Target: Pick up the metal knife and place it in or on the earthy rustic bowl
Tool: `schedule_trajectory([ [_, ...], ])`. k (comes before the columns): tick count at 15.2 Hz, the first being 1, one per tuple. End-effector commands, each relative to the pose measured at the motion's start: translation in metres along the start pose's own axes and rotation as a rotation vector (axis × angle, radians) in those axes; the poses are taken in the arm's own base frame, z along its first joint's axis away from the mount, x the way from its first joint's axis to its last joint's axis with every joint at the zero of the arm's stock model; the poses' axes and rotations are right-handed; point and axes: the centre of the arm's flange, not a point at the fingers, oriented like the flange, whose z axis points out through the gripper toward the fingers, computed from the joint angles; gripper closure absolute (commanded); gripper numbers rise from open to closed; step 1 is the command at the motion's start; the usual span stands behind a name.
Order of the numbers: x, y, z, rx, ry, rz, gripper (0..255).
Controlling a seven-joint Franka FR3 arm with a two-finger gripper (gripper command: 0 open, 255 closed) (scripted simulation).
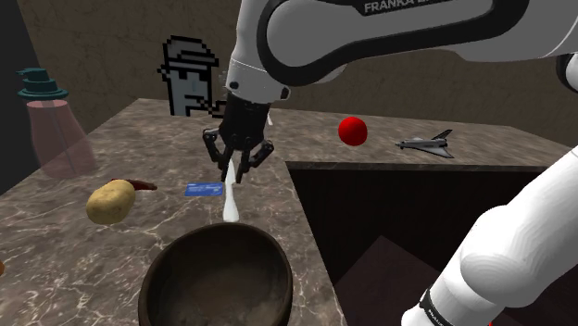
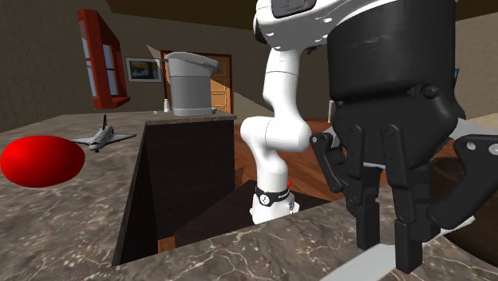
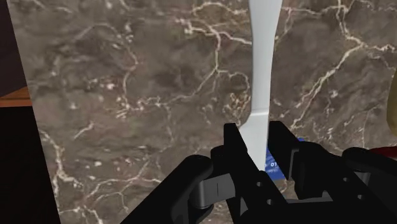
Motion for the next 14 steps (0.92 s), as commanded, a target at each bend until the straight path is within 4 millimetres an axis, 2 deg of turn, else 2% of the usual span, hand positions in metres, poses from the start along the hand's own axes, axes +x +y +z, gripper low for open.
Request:
schedule_trajectory([
  [1, -0.001, -0.001, -0.011, 0.000, 0.000, 0.000, 255],
  [14, -0.001, -0.013, -0.079, 0.000, 0.000, 0.000, 255],
])
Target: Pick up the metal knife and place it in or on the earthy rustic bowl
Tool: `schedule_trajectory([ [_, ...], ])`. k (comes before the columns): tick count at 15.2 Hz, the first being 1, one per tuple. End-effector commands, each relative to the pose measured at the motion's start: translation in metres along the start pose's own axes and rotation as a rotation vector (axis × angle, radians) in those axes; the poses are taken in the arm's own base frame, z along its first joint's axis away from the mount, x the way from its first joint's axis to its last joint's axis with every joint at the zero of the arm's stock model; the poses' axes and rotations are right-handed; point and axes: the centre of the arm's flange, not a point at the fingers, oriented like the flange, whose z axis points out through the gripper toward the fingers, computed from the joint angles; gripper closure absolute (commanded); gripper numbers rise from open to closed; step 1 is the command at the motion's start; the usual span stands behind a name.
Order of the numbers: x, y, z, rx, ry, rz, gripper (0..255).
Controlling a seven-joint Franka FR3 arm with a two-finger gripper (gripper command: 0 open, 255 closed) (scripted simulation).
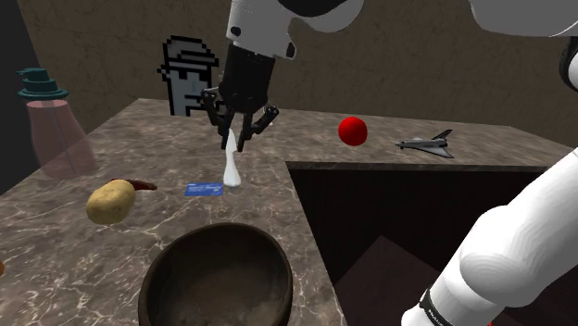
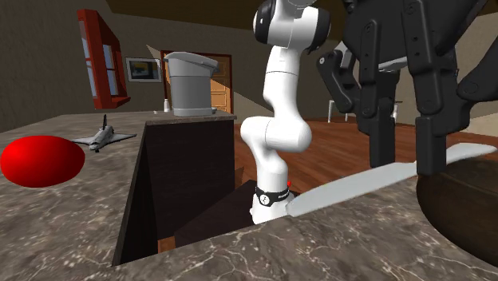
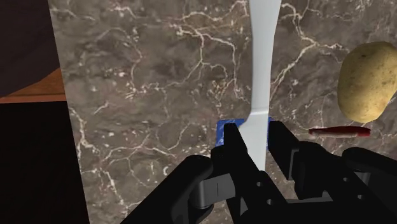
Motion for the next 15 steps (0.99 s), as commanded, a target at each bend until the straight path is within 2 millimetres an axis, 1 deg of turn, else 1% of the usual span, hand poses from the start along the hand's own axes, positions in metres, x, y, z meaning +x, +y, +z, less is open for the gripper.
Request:
schedule_trajectory([
  [1, 0.001, -0.002, -0.012, 0.000, 0.000, 0.000, 255],
  [4, 0.001, -0.004, -0.026, 0.000, 0.000, 0.000, 255],
  [15, -0.144, -0.016, -0.033, 0.000, 0.000, 0.000, 255],
])
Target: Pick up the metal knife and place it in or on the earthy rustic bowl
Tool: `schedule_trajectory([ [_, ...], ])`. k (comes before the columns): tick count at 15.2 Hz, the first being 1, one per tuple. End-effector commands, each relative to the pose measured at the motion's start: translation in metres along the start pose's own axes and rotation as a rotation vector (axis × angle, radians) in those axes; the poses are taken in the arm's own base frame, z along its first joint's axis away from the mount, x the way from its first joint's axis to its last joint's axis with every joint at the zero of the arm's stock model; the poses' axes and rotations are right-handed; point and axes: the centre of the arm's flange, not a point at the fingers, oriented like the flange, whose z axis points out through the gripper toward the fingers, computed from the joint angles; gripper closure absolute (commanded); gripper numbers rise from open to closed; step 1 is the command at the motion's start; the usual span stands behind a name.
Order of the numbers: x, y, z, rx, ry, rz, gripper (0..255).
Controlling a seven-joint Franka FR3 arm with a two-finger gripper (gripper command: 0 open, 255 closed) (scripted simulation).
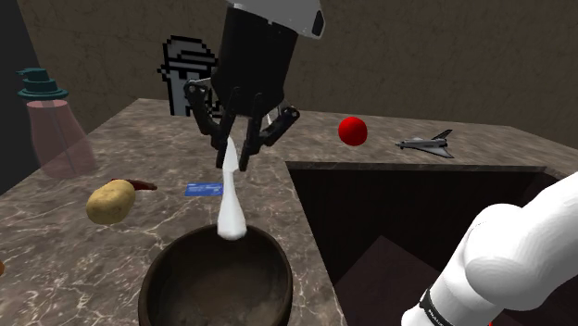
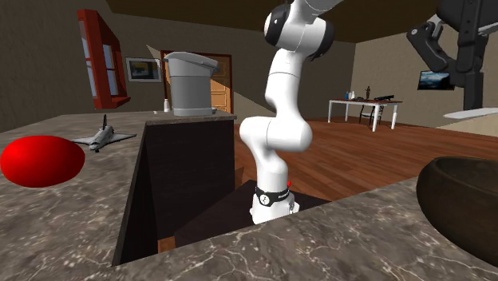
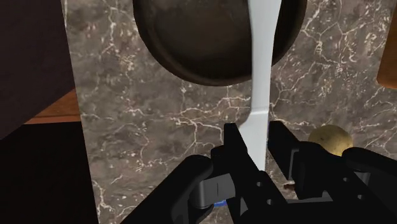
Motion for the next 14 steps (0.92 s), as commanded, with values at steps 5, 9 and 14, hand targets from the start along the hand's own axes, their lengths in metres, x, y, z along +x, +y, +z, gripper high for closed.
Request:
schedule_trajectory([
  [5, -0.079, -0.008, -0.001, 0.000, 0.000, 0.001, 255],
  [9, -0.091, -0.006, 0.014, 0.000, 0.000, 0.001, 255],
  [14, -0.091, -0.002, 0.040, 0.000, 0.000, 0.001, 255],
])
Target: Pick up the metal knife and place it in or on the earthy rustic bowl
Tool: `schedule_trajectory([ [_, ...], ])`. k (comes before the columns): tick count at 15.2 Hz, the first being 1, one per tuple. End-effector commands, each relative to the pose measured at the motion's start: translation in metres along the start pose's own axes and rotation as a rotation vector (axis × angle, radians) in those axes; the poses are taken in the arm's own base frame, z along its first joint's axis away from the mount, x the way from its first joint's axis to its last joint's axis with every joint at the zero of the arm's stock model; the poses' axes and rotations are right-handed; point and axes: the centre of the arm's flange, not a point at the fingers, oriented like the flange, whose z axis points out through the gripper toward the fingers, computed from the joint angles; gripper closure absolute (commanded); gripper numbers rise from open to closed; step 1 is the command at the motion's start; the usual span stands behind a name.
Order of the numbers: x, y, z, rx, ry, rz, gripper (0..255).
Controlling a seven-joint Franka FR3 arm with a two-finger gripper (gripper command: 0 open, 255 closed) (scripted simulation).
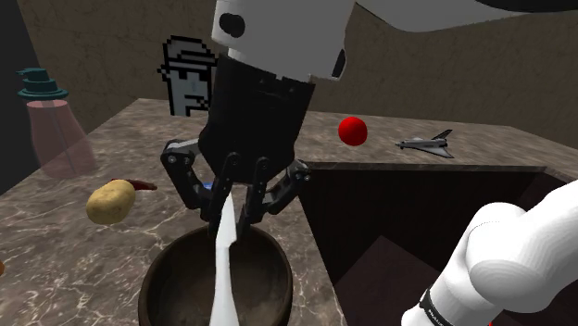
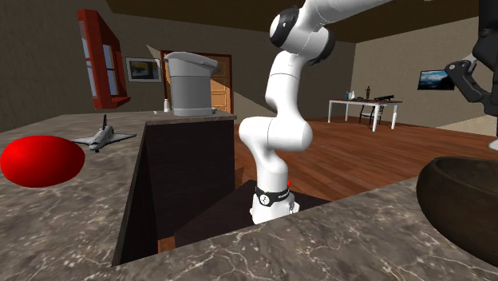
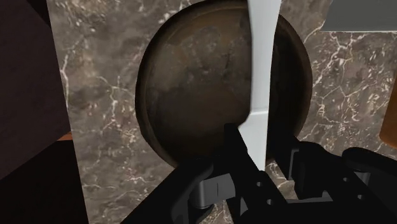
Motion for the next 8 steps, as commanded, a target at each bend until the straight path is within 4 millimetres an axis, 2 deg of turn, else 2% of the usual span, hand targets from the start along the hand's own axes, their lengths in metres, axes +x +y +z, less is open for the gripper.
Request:
schedule_trajectory([
  [1, 0.000, 0.001, 0.010, 0.000, 0.000, 0.000, 255],
  [8, 0.000, 0.008, 0.046, 0.000, 0.000, 0.000, 255],
])
